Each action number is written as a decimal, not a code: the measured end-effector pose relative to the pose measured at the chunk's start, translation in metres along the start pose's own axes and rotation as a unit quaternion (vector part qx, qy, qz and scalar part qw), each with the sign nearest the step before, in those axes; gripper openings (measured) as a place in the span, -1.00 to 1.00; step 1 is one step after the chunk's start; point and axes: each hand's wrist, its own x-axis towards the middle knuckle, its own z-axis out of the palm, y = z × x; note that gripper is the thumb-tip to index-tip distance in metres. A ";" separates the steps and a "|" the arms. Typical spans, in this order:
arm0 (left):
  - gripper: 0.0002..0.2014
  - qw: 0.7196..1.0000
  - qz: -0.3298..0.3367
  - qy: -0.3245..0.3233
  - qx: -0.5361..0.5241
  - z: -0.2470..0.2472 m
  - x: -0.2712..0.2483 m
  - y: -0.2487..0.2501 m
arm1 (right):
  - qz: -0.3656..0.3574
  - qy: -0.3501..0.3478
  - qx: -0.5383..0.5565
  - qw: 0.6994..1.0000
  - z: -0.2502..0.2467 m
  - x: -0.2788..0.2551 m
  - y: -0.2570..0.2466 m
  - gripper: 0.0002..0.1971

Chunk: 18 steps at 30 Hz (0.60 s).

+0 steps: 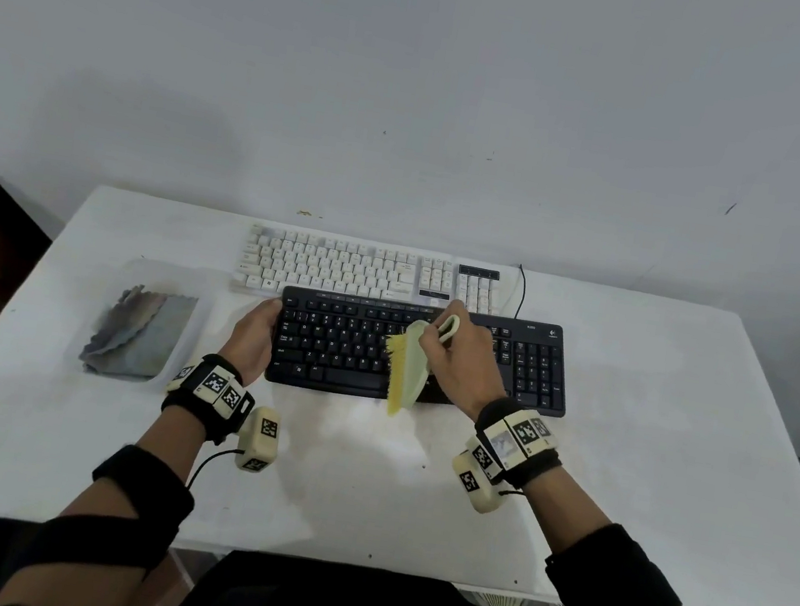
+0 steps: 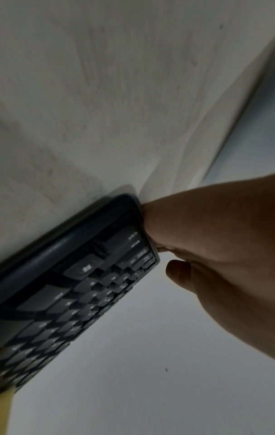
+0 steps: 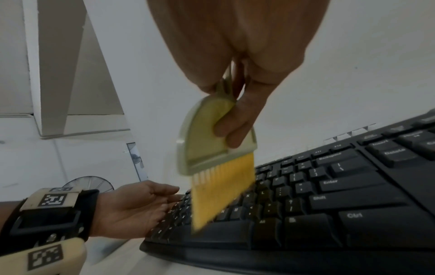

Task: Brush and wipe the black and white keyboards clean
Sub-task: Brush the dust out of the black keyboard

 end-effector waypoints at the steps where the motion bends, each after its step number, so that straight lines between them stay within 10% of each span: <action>1: -0.62 1.000 0.000 0.000 0.000 0.000 0.001 -0.001 | 0.005 0.023 0.006 1.000 -0.002 0.002 0.000 -0.84; 7: -0.59 1.000 -0.001 0.011 0.000 -0.005 0.006 -0.005 | 0.017 0.138 0.053 0.989 0.014 0.015 -0.005 -0.85; 18: -0.60 1.000 -0.002 0.009 -0.005 -0.007 0.010 -0.006 | 0.017 0.027 0.027 0.999 0.017 0.008 -0.007 -0.84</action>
